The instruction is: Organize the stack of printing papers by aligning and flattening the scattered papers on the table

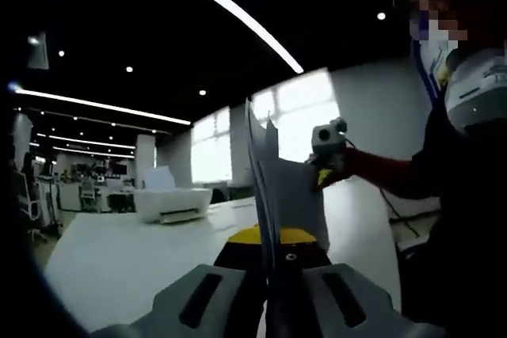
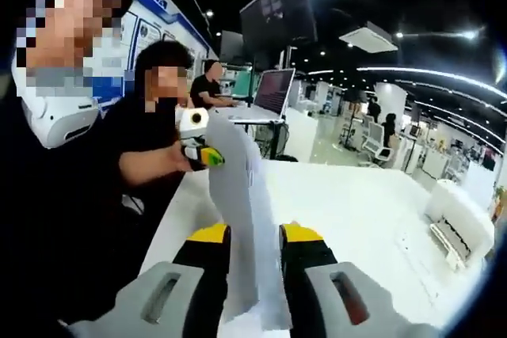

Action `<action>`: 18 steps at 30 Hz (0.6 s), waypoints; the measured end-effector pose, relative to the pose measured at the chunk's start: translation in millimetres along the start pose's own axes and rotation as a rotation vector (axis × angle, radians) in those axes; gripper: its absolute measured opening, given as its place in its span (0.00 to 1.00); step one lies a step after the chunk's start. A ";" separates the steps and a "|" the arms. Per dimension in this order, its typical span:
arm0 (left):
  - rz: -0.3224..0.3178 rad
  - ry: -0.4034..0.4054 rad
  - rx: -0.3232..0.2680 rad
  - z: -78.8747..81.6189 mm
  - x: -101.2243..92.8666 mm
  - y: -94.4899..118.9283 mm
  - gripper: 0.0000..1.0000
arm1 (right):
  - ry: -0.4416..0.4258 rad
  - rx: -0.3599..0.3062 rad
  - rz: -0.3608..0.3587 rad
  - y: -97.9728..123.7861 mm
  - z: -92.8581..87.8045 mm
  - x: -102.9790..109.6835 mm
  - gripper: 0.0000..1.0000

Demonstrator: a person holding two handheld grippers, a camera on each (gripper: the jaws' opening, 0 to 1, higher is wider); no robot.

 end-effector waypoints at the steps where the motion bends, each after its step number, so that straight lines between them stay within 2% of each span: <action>1: -0.006 -0.006 -0.003 1.9 -1.9 -0.8 0.05 | 0.012 0.015 0.003 0.2 3.6 -0.6 0.21; 7: -0.034 -0.059 0.038 11.3 -10.9 -8.3 0.05 | 0.070 0.115 0.054 -3.7 15.3 2.6 0.23; 14: -0.057 -0.099 0.091 19.2 -20.5 -15.8 0.05 | 0.159 0.296 0.130 -20.3 24.2 8.3 0.25; 18: -0.069 -0.109 0.106 23.3 -24.5 -19.4 0.05 | 0.191 0.358 0.167 -28.0 34.1 4.9 0.24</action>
Point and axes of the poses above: the point that each gripper's makers call its tool centre point, and the gripper's own axes: y roughly backward along the fingers, x roughly to its left, z roughly out of its top, the point moved 5 cm from there along y, roughly backward along the fingers, and after that the axes turned 5 degrees about -x, right-handed, at the moved point
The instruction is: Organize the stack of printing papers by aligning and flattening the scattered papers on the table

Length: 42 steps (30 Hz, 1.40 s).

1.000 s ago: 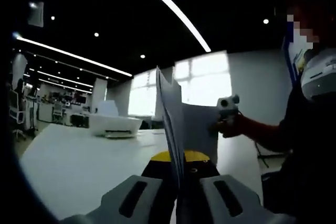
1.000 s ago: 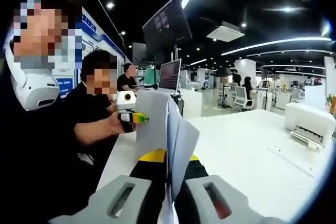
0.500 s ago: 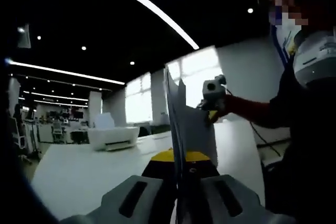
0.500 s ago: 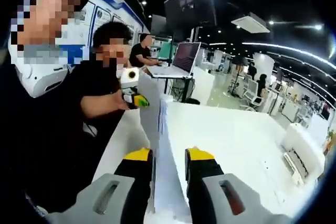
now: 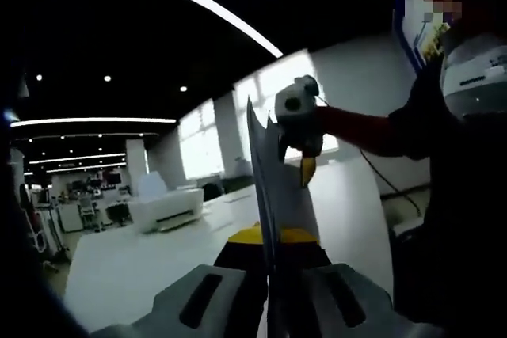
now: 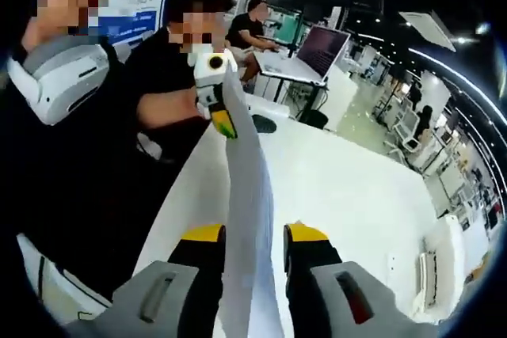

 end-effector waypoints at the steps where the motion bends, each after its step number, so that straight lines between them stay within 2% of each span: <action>1: -0.003 -0.002 0.003 1.6 -0.9 -0.8 0.05 | 0.004 0.012 0.006 -0.1 2.4 -2.1 0.24; 11: -0.020 0.005 0.045 4.0 -4.4 -6.9 0.05 | 0.065 0.178 0.084 -8.7 12.4 -3.7 0.24; 22: -0.044 -0.004 0.073 8.7 -11.4 -13.3 0.05 | 0.073 0.278 0.179 -36.0 13.8 7.4 0.22; 25: -0.052 -0.007 0.075 9.4 -13.3 -14.6 0.05 | 0.076 0.305 0.215 -41.7 10.1 13.6 0.13; 27: -0.058 -0.002 0.077 9.4 -14.3 -15.4 0.05 | 0.081 0.311 0.228 -44.9 7.4 16.9 0.07; 28: -0.061 0.000 0.078 9.4 -14.8 -15.8 0.05 | 0.083 0.314 0.234 -46.5 6.0 18.5 0.01; 33: -0.075 0.002 0.080 5.4 -16.9 -16.7 0.05 | 0.109 0.315 0.242 -46.5 1.4 20.1 0.00; 37: -0.059 0.016 0.038 5.1 -12.9 -14.6 0.07 | 0.112 0.282 0.217 -42.6 3.6 18.8 0.00; 40: -0.041 0.038 -0.014 7.2 -8.7 -11.8 0.14 | 0.109 0.251 0.193 -36.5 4.5 17.2 0.00; 42: -0.024 0.042 -0.051 9.2 -5.7 -9.8 0.22 | 0.105 0.228 0.177 -32.3 5.0 16.4 0.00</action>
Point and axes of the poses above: the point that each gripper's makers call its tool centre point, and the gripper's own axes: y roughly backward along the fingers, x roughly to its left, z roughly out of its top, the point moved 5 cm from there along y, roughly backward along the fingers, and after that the axes turned 5 degrees about -x, right-handed, at the moved point
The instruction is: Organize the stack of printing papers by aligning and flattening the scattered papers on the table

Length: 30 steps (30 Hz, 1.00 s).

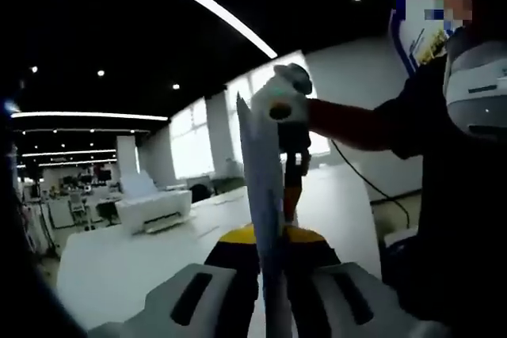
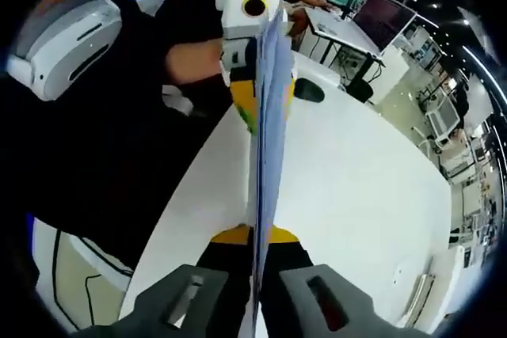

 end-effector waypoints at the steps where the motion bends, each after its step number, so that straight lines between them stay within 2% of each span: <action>1: 0.006 0.001 -0.009 0.2 0.9 1.7 0.24 | -0.006 -0.018 -0.010 2.7 -0.4 0.8 0.00; 4: 0.025 0.015 -0.030 -0.7 5.8 6.4 0.30 | -0.009 -0.042 -0.032 7.9 -2.0 1.7 0.00; 11: 0.091 0.087 -0.180 4.1 21.5 21.8 0.43 | -0.029 -0.177 -0.126 33.7 0.4 3.8 0.00; 17: 0.141 0.106 -0.245 3.2 31.9 25.6 0.48 | -0.073 -0.351 -0.185 50.0 3.9 7.5 0.00; 21: 0.114 0.138 -0.284 1.1 30.9 18.8 0.51 | -0.098 -0.447 -0.213 53.3 5.5 12.3 0.00; 26: 0.090 0.179 -0.312 -0.9 31.8 7.7 0.49 | -0.161 -0.616 -0.225 58.1 6.3 14.1 0.00; 28: 0.080 0.200 -0.337 1.4 32.4 4.3 0.45 | -0.194 -0.674 -0.226 55.5 2.8 15.6 0.00; 30: 0.080 0.213 -0.358 3.8 33.9 3.9 0.36 | -0.229 -0.733 -0.225 52.3 -2.5 16.5 0.00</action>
Point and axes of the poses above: the point that each gripper's makers call its tool centre point, and the gripper's own axes: y roughly backward along the fingers, x roughly to its left, z roughly out of its top, the point moved 5 cm from there along y, roughly backward along the fingers, and after that the axes turned 5 degrees about -x, right-handed, at the moved point
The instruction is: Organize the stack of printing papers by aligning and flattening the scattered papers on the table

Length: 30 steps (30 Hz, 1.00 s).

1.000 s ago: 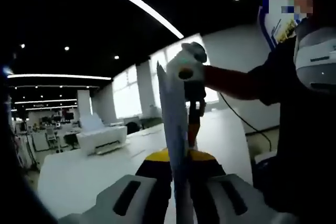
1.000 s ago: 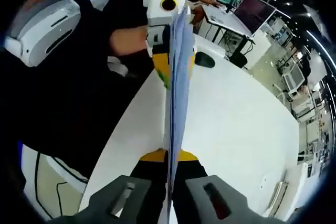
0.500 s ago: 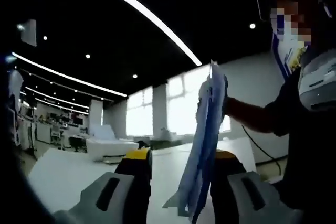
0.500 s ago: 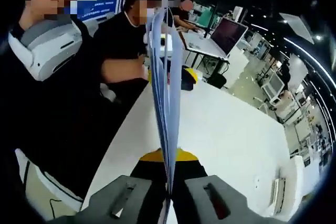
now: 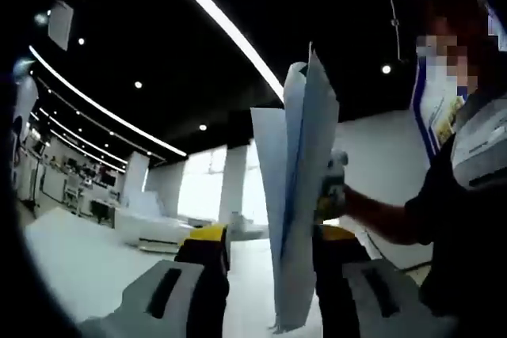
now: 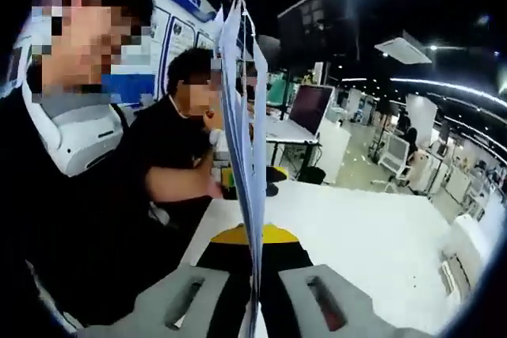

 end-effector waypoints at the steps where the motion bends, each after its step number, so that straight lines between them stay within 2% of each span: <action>1: 0.004 0.007 -0.008 1.1 1.5 -0.1 0.33 | -0.021 -0.027 -0.005 -1.1 -2.8 1.0 0.00; 5: 0.014 0.030 -0.004 1.5 5.0 1.5 0.17 | -0.082 -0.133 -0.038 -2.2 -12.3 0.1 0.00; 9: 0.020 0.051 0.010 -0.5 5.3 1.8 0.11 | -0.149 -0.228 -0.065 -8.5 -29.6 -1.6 0.00; 11: 0.021 0.054 0.042 -2.7 3.7 1.7 0.07 | -0.159 -0.239 -0.076 -9.5 -37.4 -4.5 0.00; 13: 0.028 0.027 0.070 -4.6 3.0 2.7 0.06 | -0.166 -0.263 -0.110 -11.7 -44.9 -8.2 0.00; 16: 0.082 -0.021 0.120 -4.7 4.9 5.1 0.06 | -0.157 -0.286 -0.147 -16.2 -53.1 -11.6 0.00; 21: 0.146 -0.157 0.186 -0.3 1.8 3.9 0.06 | -0.083 -0.338 -0.238 -25.8 -61.8 -15.6 0.00; 22: 0.151 -0.177 0.192 0.2 0.6 3.0 0.06 | -0.064 -0.347 -0.260 -26.7 -63.5 -17.2 0.00; 27: 0.162 -0.269 0.213 -1.8 -3.4 0.5 0.06 | -0.054 -0.394 -0.275 -29.8 -73.0 -16.4 0.00; 30: 0.150 -0.247 0.195 -4.4 -0.9 3.2 0.07 | -0.043 -0.398 -0.274 -30.3 -75.9 -16.8 0.00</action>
Point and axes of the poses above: the point that each gripper's makers call its tool centre point, and the gripper's own axes: y roughly backward along the fingers, x roughly to its left, z roughly out of its top, the point moved 5 cm from there along y, roughly backward along the fingers, and after that the axes turned 5 degrees about -x, right-handed, at the moved point
